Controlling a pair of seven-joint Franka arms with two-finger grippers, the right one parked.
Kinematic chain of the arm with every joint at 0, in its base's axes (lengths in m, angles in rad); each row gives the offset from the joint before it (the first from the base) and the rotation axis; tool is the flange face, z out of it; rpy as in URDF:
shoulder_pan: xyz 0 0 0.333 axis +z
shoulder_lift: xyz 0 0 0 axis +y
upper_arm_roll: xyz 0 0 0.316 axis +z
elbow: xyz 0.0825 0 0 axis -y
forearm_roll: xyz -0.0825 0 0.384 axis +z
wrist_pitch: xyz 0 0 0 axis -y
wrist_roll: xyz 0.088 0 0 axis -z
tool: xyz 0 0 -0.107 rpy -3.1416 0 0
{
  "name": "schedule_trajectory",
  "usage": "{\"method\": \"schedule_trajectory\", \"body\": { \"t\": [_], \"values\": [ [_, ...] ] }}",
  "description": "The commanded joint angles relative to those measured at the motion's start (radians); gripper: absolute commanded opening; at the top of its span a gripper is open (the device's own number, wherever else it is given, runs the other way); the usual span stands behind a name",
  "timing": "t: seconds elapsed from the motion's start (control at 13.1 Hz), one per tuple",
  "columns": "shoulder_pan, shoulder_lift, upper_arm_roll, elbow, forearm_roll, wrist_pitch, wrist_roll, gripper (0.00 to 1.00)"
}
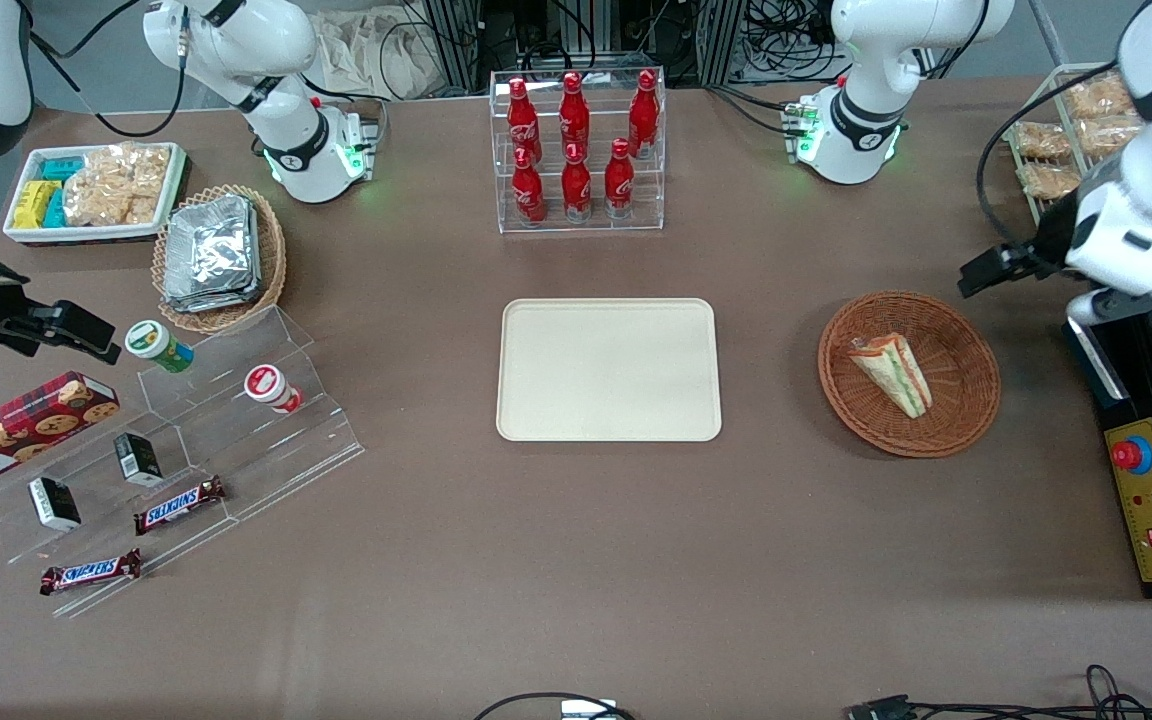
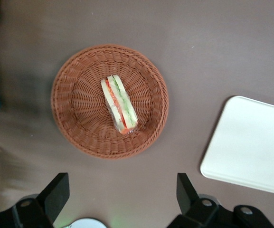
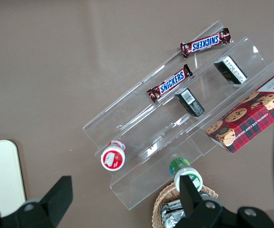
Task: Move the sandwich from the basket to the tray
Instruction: 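Move the left gripper over the wrapped sandwich in the wicker basket, then lower the left gripper and close it on the wrapped sandwich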
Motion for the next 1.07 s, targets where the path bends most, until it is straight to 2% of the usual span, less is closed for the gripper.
{"method": "schedule_trajectory", "body": {
  "t": [0.0,0.08,0.46,0.76,0.99],
  "values": [
    [-0.002,-0.002,0.002,-0.216,0.008,0.237,-0.010,1.00],
    [-0.008,0.024,0.002,-0.251,0.010,0.307,-0.038,1.00],
    [-0.013,0.230,0.002,-0.261,0.011,0.434,-0.057,1.00],
    [-0.013,0.317,0.002,-0.307,0.010,0.569,-0.057,0.99],
    [-0.013,0.339,0.002,-0.335,0.012,0.607,-0.054,0.97]
  ]
}}
